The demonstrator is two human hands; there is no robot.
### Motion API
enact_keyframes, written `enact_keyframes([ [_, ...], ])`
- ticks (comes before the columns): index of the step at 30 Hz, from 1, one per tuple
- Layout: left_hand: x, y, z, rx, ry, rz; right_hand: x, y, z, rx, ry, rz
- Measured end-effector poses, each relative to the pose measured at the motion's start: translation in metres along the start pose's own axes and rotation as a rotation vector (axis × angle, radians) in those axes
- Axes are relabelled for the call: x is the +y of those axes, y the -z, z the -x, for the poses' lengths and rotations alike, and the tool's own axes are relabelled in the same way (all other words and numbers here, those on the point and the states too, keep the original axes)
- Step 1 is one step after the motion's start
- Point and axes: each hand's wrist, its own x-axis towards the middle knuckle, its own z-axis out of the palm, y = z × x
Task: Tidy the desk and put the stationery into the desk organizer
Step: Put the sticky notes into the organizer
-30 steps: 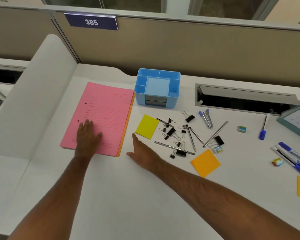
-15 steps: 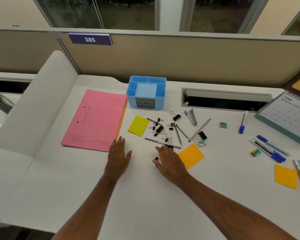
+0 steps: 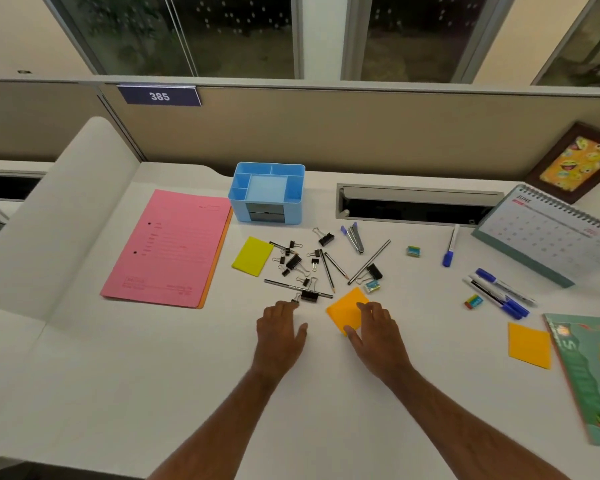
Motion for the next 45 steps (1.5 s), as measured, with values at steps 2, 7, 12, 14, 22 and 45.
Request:
enact_keyframes([
  [2, 0.023, -0.009, 0.0, -0.021, 0.014, 0.084, 0.01, 0.003, 0.0, 0.009, -0.045, -0.039],
  [7, 0.06, -0.026, -0.007, -0.089, 0.112, 0.218, 0.027, 0.009, -0.003, 0.019, -0.172, -0.211],
  [12, 0.069, -0.035, -0.013, -0.149, 0.113, 0.08, 0.034, 0.008, -0.013, -0.09, -0.321, -0.386],
  [14, 0.069, -0.037, -0.014, -0.169, 0.091, 0.02, 0.036, 0.009, -0.019, -0.126, -0.35, -0.435],
  [22, 0.069, -0.045, -0.019, -0.233, 0.106, -0.008, 0.041, 0.007, -0.027, -0.189, -0.31, -0.49],
  [45, 0.052, -0.052, -0.008, -0.091, -0.084, -0.152, 0.034, 0.056, -0.051, 0.004, -0.253, -0.755],
])
